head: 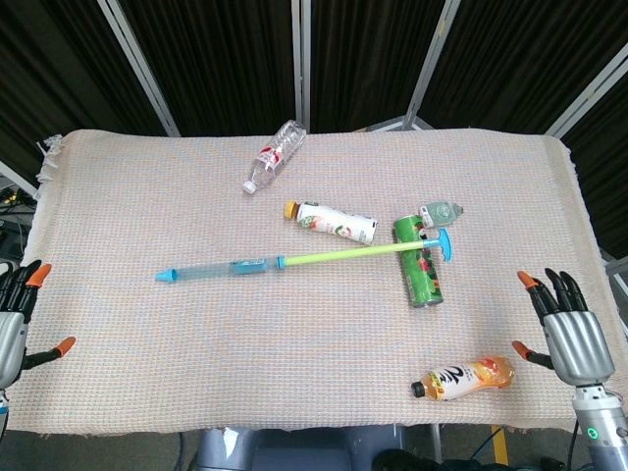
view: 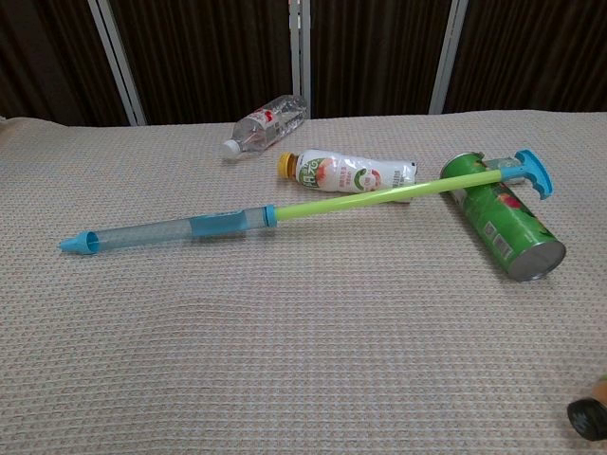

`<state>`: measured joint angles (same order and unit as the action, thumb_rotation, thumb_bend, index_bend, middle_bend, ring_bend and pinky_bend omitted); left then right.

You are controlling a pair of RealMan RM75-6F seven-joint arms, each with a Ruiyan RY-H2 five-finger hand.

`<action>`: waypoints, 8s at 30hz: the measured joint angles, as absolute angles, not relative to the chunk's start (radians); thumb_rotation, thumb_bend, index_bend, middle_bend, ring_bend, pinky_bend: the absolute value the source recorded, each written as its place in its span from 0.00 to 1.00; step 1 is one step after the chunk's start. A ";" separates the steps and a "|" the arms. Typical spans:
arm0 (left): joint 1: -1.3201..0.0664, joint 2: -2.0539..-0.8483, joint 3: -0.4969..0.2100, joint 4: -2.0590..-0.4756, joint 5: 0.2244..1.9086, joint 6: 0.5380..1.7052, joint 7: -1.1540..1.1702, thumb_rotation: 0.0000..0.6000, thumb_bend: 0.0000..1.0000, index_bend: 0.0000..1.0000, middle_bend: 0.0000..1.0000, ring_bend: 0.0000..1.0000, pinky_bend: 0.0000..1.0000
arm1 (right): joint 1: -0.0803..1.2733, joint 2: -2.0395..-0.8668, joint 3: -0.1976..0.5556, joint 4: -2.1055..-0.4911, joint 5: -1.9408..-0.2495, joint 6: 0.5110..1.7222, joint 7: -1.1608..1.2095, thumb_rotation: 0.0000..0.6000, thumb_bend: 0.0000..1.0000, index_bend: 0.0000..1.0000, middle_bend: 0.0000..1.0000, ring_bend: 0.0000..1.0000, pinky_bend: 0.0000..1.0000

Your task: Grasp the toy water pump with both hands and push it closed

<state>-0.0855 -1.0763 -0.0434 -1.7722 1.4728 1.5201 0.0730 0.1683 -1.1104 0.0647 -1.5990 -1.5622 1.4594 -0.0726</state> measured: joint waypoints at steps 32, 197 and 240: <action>-0.110 -1.125 -0.086 -1.710 1.368 1.456 0.103 1.00 0.05 0.00 0.00 0.00 0.00 | 0.768 -1.414 0.246 -1.298 -1.174 0.824 -0.452 1.00 0.22 0.47 1.00 1.00 1.00; -0.780 -1.530 -0.265 -1.431 0.942 0.799 0.088 1.00 0.55 0.83 0.92 0.84 1.00 | 0.970 -1.442 0.177 -1.535 -0.775 0.983 -0.754 1.00 0.49 0.72 1.00 1.00 1.00; -0.767 -1.537 -0.228 -1.440 0.949 0.862 0.065 1.00 0.28 0.00 0.83 0.81 1.00 | 0.904 -1.353 0.170 -1.631 -0.878 1.055 -0.664 1.00 0.00 0.00 1.00 1.00 1.00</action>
